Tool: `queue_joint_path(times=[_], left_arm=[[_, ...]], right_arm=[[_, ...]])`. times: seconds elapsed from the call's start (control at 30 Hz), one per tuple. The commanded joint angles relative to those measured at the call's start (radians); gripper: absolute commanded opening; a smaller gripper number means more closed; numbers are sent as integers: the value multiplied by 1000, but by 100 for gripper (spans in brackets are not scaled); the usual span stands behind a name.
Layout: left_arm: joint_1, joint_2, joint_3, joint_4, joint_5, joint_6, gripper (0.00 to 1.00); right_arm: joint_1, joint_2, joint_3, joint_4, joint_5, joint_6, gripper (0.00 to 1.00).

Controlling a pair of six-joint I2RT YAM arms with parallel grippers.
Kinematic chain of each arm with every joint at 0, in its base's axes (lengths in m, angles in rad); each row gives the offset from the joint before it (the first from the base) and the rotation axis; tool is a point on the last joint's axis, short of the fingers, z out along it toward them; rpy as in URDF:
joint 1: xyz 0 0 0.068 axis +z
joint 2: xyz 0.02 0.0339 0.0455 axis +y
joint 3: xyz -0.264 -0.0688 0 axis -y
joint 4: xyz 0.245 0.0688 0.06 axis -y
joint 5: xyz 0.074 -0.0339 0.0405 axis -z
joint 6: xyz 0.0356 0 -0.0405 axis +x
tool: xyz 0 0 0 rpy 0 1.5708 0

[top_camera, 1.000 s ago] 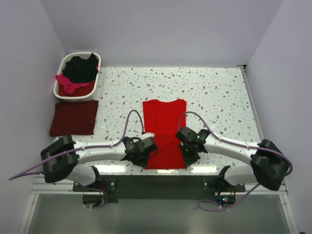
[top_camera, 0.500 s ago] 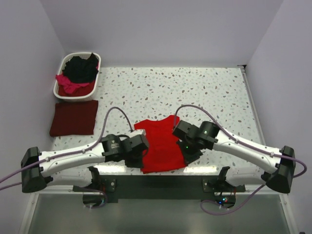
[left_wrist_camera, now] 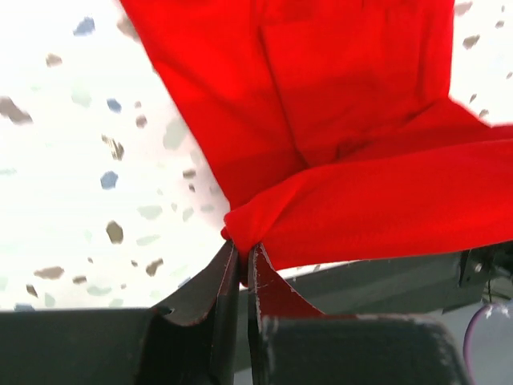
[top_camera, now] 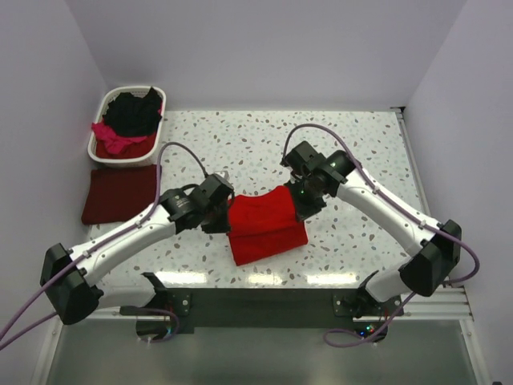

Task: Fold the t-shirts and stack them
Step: Fold the tshirt

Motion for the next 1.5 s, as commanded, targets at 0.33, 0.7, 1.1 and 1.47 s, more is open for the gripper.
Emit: queue_joint_path(times=[0.33,0.7,1.1,1.47], left_arm=[[233,148,71,241,38,208,0],[325,339,45,431,48,228,0],[318,283,19,496,-4,275,49],[219,59,-219,720,74,272,63]], right_arm=[[-196,241,168,139,-138,-172,0],[-257,462,176,328,-182,-194,0],[-263,354,86,429,-45,-145,41],[-266,111,-289,932,-428,-21,44]])
